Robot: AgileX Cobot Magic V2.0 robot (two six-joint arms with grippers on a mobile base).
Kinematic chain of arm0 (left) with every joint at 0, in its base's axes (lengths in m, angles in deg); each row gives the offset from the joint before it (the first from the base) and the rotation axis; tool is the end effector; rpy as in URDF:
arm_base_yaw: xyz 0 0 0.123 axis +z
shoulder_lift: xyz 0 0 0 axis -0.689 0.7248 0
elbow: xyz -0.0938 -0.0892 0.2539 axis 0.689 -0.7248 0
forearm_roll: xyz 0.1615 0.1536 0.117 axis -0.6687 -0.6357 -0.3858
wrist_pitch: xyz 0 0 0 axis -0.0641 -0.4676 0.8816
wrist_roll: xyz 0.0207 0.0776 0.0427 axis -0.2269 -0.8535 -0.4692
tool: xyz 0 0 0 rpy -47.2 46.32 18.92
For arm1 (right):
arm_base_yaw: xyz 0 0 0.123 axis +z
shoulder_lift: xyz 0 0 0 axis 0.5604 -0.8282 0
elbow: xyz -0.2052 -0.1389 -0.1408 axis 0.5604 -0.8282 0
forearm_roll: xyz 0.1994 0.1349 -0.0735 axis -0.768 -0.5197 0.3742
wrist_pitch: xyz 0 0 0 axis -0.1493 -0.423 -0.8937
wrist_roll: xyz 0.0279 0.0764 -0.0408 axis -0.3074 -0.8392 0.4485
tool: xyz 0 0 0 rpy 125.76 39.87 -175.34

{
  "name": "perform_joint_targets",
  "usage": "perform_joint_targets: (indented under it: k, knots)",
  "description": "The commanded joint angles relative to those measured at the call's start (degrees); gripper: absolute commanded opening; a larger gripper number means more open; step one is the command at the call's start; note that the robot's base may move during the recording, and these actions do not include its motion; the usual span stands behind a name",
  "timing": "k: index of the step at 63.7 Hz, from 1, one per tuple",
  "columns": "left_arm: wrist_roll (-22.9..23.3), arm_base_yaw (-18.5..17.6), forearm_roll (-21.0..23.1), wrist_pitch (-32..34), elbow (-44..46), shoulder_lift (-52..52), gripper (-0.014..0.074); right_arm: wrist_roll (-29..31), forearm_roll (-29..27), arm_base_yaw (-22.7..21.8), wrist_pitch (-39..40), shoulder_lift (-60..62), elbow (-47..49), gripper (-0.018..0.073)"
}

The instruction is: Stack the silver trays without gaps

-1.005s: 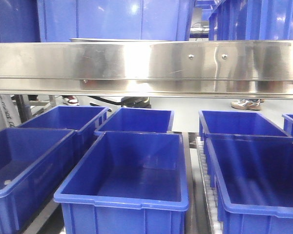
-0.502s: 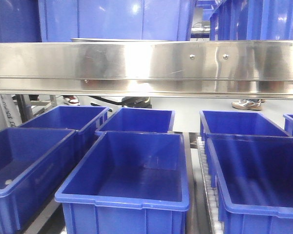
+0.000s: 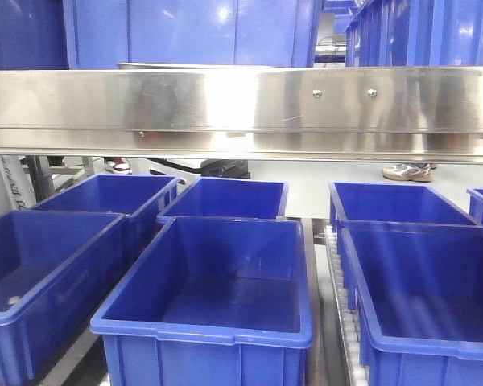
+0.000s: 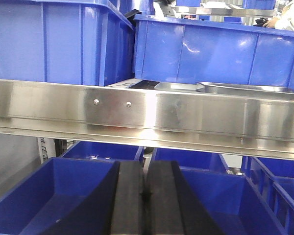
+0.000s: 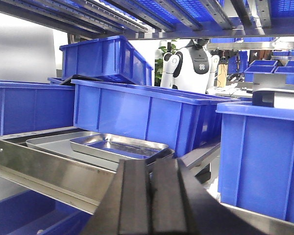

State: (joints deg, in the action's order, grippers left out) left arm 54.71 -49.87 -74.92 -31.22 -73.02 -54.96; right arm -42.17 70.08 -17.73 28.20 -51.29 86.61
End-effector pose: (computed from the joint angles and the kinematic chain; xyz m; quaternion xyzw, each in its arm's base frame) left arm 0.0565 -0.0061 0.2086 0.0316 0.6918 -0.0456 0.7200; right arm 0.0613 0.0185 0.3212 -0.0889 0.6453 0.1171 0.7497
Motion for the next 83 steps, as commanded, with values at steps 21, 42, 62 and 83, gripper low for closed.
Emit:
perform_joint_targets:
  k: [21,42,62,83]
  knots:
    - [-0.1,-0.4,0.1,1.3,0.1,-0.2,-0.0006,0.2,-0.2,0.1,2.1,0.3,-0.8,-0.0073]
    - [-0.1,-0.4,0.1,1.6,0.1,-0.2,-0.0006,0.2,-0.4,-12.1,11.6,4.8,-12.3,-0.0073]
    - [-0.1,-0.4,0.1,1.6,0.1,-0.2,-0.0006,0.2,0.5,-12.2,5.8,13.7,-22.2,-0.0073]
    - [-0.1,-0.4,0.1,1.6,0.1,-0.2,-0.0006,-0.9,1.7,-12.5,2.4,13.9,-22.2,-0.0073]
